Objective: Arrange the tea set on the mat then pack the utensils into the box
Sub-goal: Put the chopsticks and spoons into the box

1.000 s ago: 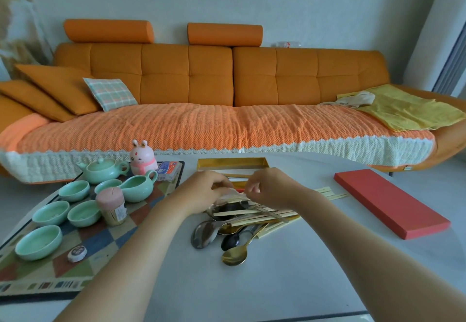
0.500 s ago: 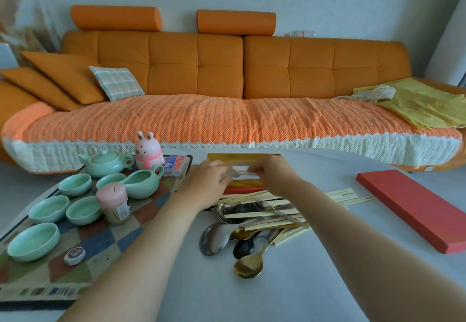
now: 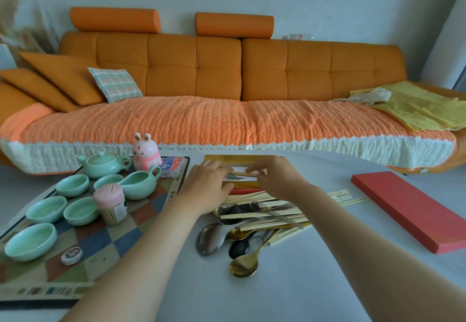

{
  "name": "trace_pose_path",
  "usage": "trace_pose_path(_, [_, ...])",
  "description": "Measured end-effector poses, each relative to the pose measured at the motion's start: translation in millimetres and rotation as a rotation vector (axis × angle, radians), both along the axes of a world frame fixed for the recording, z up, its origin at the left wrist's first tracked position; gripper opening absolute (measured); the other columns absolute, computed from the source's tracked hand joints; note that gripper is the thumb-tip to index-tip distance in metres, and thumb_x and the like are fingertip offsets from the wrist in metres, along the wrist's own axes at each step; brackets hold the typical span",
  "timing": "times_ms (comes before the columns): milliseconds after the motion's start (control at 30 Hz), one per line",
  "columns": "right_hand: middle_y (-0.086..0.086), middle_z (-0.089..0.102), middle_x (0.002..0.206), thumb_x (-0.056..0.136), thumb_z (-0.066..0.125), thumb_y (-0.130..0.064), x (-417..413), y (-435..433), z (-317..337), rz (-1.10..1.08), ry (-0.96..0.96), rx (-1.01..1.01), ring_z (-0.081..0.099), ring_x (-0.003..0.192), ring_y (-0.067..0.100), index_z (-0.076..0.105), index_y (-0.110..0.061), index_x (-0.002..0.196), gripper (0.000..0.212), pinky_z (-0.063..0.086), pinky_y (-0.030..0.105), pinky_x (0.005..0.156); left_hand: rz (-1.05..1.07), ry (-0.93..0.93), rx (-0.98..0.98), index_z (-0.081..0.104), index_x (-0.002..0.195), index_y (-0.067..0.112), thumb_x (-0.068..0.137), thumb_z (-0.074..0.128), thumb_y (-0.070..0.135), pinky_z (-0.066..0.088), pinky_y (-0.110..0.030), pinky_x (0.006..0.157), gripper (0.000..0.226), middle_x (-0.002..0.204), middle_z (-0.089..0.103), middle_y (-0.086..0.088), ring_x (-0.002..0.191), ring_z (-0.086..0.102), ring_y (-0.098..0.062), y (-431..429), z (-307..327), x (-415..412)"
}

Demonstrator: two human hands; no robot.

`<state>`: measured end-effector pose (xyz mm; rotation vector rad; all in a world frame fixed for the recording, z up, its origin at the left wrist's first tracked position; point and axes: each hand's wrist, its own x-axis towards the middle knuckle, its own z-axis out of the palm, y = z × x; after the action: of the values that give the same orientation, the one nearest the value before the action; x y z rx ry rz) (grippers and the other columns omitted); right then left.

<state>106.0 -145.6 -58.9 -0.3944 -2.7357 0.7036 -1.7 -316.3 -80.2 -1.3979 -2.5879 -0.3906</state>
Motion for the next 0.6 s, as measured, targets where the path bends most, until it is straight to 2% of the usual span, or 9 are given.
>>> trace_pose_path(100, [-0.008,0.063,0.098,0.088,0.051,-0.005,16,5,9,-0.001,0.084,0.032,0.06,0.087,0.013,0.074,-0.027,0.092,0.032,0.05,0.026,0.079,-0.068,0.059,0.134,0.062,0.125,0.024,0.097,0.055,0.034,0.038,-0.031,0.095,0.03,0.12,0.055,0.006,0.116,0.047,-0.016,4,8,15])
trace_pose_path(200, [-0.013,0.065,0.097,0.09,0.054,-0.015,32,8,10,0.004,-0.091,0.142,0.06,0.086,0.011,0.074,-0.035,0.091,0.028,0.052,0.029,0.079,-0.124,-0.043,0.145,0.067,0.109,0.027,0.096,0.056,0.031,0.043,-0.028,0.08,0.017,0.103,0.056,0.011,0.102,0.054,-0.013,5,11,31])
trace_pose_path(267, [-0.013,0.065,0.106,0.092,0.051,-0.016,42,8,7,-0.001,-0.202,0.229,0.058,0.093,0.009,0.073,-0.038,0.101,0.032,0.051,0.027,0.083,-0.139,-0.059,0.075,0.068,0.109,0.03,0.097,0.056,0.033,0.043,-0.027,0.079,0.018,0.105,0.056,0.012,0.103,0.054,-0.011,4,7,37])
trace_pose_path(400, [-0.01,0.058,0.132,0.094,0.054,-0.015,55,7,-2,0.014,-0.283,0.394,0.055,0.117,0.015,0.065,-0.036,0.123,0.037,0.045,0.031,0.098,-0.119,-0.059,-0.017,0.067,0.123,0.031,0.097,0.055,0.038,0.045,-0.029,0.081,0.029,0.111,0.058,0.011,0.107,0.052,-0.012,0,-1,42])
trace_pose_path(467, [-0.009,0.056,0.133,0.096,0.058,-0.019,57,7,-6,0.015,-0.262,0.462,0.053,0.119,0.015,0.063,-0.034,0.127,0.035,0.04,0.03,0.1,-0.099,-0.06,-0.015,0.068,0.122,0.032,0.097,0.057,0.038,0.045,-0.029,0.079,0.029,0.107,0.059,0.011,0.104,0.053,-0.013,0,-2,43])
trace_pose_path(600, [-0.009,0.06,0.124,0.098,0.058,-0.031,59,6,-11,0.023,-0.199,0.479,0.055,0.113,0.015,0.065,-0.035,0.12,0.024,0.038,0.03,0.097,-0.07,-0.042,0.029,0.072,0.111,0.031,0.094,0.061,0.038,0.046,-0.03,0.081,0.021,0.106,0.062,0.011,0.103,0.054,-0.014,-1,-3,45])
